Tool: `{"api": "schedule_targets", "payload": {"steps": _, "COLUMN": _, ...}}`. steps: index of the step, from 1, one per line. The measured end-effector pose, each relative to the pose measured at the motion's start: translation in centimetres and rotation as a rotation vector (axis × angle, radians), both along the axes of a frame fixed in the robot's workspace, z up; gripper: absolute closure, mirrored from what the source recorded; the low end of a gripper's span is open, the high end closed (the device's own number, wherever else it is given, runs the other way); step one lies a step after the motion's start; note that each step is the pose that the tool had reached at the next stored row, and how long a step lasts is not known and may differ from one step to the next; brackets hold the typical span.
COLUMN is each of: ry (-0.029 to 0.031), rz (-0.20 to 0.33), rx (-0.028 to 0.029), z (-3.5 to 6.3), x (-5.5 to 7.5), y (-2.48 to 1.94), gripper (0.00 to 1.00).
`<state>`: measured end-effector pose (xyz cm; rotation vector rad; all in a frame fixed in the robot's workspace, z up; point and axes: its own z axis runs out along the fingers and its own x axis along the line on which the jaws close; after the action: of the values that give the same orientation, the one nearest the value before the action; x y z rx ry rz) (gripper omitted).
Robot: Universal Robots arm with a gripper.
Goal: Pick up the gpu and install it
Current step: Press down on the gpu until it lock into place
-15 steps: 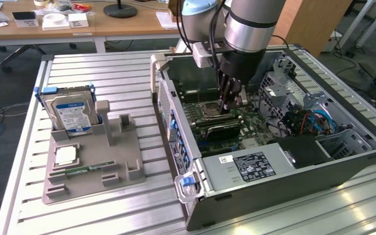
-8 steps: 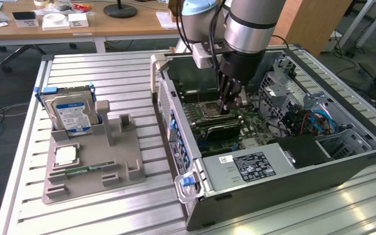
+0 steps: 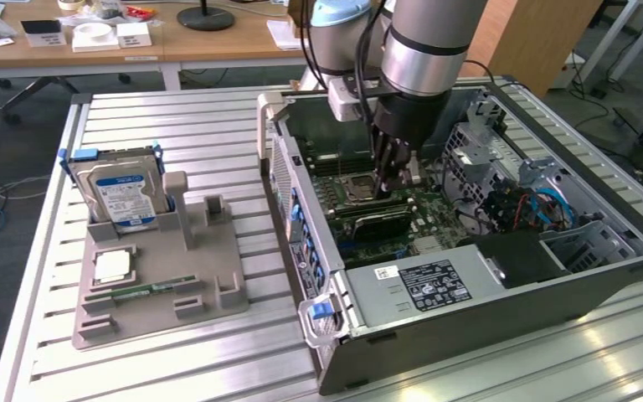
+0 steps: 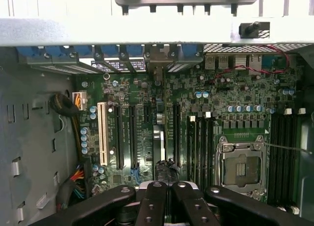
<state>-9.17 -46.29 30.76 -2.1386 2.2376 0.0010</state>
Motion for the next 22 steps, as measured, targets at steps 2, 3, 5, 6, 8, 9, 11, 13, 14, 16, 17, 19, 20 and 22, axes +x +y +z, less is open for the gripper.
{"api": "schedule_targets", "payload": {"steps": 2, "ry": -0.0001, "rz": -0.002, "rx": -0.0031, "z": -0.15, "x": 0.02, "y": 0.07, "gripper": 0.89}}
{"api": "schedule_targets", "payload": {"steps": 3, "ry": -0.0001, "rz": -0.002, "rx": -0.0039, "z": -0.2, "x": 0.02, "y": 0.09, "gripper": 0.89}}
{"api": "schedule_targets", "payload": {"steps": 5, "ry": -0.0001, "rz": -0.003, "rx": -0.0062, "z": -0.3, "x": 0.02, "y": 0.16, "gripper": 0.89}}
{"api": "schedule_targets", "payload": {"steps": 6, "ry": 0.0, "rz": -0.003, "rx": -0.0072, "z": -0.29, "x": 0.02, "y": 0.17, "gripper": 0.89}}
{"api": "schedule_targets", "payload": {"steps": 8, "ry": -0.0001, "rz": -0.003, "rx": -0.0072, "z": -0.29, "x": 0.02, "y": 0.17, "gripper": 0.89}}
{"api": "schedule_targets", "payload": {"steps": 9, "ry": -0.0001, "rz": -0.003, "rx": -0.0079, "z": -0.29, "x": 0.01, "y": 0.18, "gripper": 0.89}}
{"api": "schedule_targets", "payload": {"steps": 11, "ry": 0.0001, "rz": -0.004, "rx": -0.0106, "z": -0.3, "x": 0.01, "y": 0.33, "gripper": 0.89}}
{"api": "schedule_targets", "payload": {"steps": 13, "ry": 0.0002, "rz": -0.004, "rx": -0.0119, "z": -0.31, "x": 0.03, "y": 0.37, "gripper": 0.89}}
{"api": "schedule_targets", "payload": {"steps": 14, "ry": 0.0002, "rz": -0.005, "rx": -0.012, "z": -0.33, "x": 0.03, "y": 0.37, "gripper": 0.89}}
{"api": "schedule_targets", "payload": {"steps": 16, "ry": 0.0002, "rz": -0.012, "rx": -0.012, "z": -0.52, "x": 0.03, "y": 0.38, "gripper": 0.89}}
{"api": "schedule_targets", "payload": {"steps": 17, "ry": 0.0003, "rz": -0.018, "rx": -0.0121, "z": -0.62, "x": 0.03, "y": 0.37, "gripper": 0.89}}
{"api": "schedule_targets", "payload": {"steps": 19, "ry": 0.0006, "rz": -0.026, "rx": -0.0122, "z": -0.75, "x": 0.03, "y": 0.38, "gripper": 0.89}}
{"api": "schedule_targets", "payload": {"steps": 20, "ry": 0.0009, "rz": -0.03, "rx": -0.0123, "z": -0.82, "x": 0.03, "y": 0.38, "gripper": 0.89}}
{"api": "schedule_targets", "payload": {"steps": 22, "ry": 0.0019, "rz": -0.036, "rx": -0.0125, "z": -0.99, "x": 0.03, "y": 0.4, "gripper": 0.89}}
